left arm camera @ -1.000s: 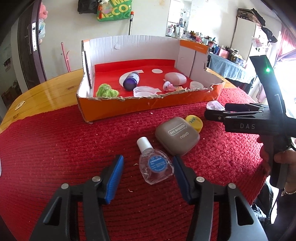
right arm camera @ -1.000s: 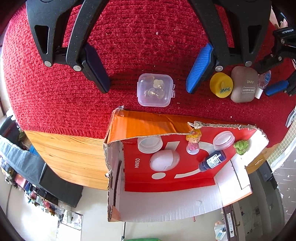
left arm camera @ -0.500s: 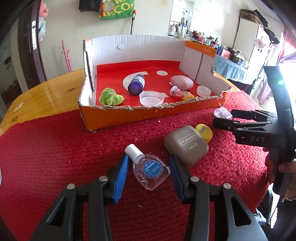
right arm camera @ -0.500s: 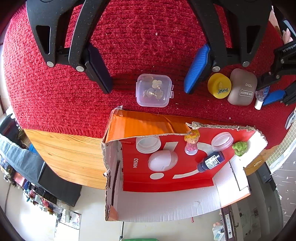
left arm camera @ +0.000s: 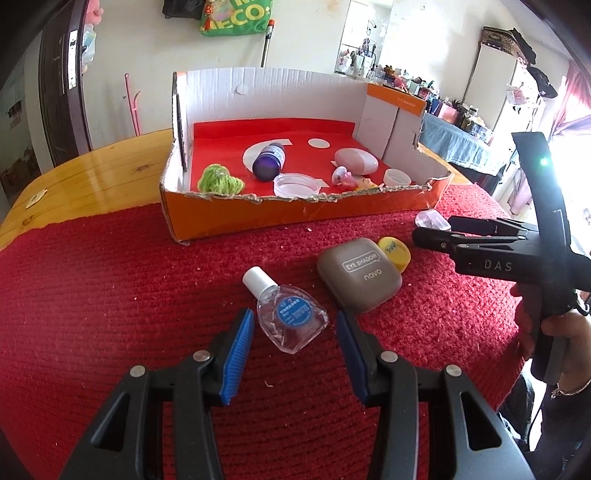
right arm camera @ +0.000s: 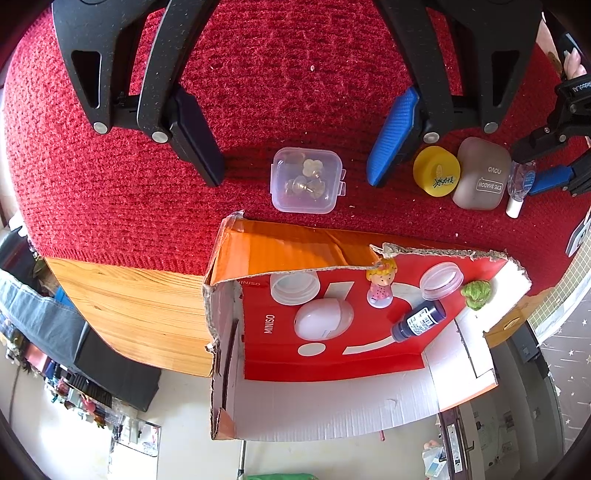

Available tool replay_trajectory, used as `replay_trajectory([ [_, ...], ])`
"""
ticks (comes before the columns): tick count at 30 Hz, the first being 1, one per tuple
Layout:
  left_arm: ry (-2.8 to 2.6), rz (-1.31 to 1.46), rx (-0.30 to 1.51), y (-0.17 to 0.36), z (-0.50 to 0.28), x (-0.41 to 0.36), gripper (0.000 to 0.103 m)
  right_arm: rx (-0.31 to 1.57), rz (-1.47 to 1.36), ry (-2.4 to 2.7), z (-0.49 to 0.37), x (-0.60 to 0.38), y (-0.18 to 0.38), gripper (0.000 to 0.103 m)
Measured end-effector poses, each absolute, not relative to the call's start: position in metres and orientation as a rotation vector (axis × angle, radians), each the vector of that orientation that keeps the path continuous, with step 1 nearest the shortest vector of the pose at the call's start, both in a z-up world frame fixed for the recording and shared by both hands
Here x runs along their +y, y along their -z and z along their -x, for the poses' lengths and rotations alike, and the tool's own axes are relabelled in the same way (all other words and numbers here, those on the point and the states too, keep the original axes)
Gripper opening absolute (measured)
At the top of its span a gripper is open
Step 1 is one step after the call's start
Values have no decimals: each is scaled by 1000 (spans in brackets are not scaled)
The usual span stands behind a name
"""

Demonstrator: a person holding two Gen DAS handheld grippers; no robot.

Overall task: Organize objects
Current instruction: 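Close the left tool on the eye-drop bottle while the right tool grasps the clear coin box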

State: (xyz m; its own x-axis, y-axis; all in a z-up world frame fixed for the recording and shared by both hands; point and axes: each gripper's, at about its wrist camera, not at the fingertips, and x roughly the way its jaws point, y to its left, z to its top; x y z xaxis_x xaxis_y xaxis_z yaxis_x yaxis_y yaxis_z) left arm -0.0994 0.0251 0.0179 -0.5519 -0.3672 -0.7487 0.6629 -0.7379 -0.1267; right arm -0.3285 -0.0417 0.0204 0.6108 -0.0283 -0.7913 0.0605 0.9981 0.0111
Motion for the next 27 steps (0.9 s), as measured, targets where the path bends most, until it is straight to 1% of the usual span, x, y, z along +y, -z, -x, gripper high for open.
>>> replay_trajectory([
  [1,2275,-971,530,-18,100,25,45,912,-38,50,329,-42,-20,78],
  [2,2274,-967,521,-18,101,24,41,909,-38,50,329,-42,-20,74],
  [4,2279,-961,531,-18,101,24,41,902,-23,60,330,-42,-21,52],
  [5,2283,-956,542,-18,101,23,41,899,-16,58,330,-41,-21,50],
  [7,2287,-945,553,-19,101,21,41,896,-7,46,330,-40,-22,38],
  [16,2319,-895,537,-38,97,25,40,859,-24,6,343,-40,-34,38],
  [20,2319,-903,537,-36,98,26,40,841,-16,-14,347,-35,-42,38],
  [27,2317,-909,537,-35,95,29,39,851,-18,-33,349,-33,-40,38],
])
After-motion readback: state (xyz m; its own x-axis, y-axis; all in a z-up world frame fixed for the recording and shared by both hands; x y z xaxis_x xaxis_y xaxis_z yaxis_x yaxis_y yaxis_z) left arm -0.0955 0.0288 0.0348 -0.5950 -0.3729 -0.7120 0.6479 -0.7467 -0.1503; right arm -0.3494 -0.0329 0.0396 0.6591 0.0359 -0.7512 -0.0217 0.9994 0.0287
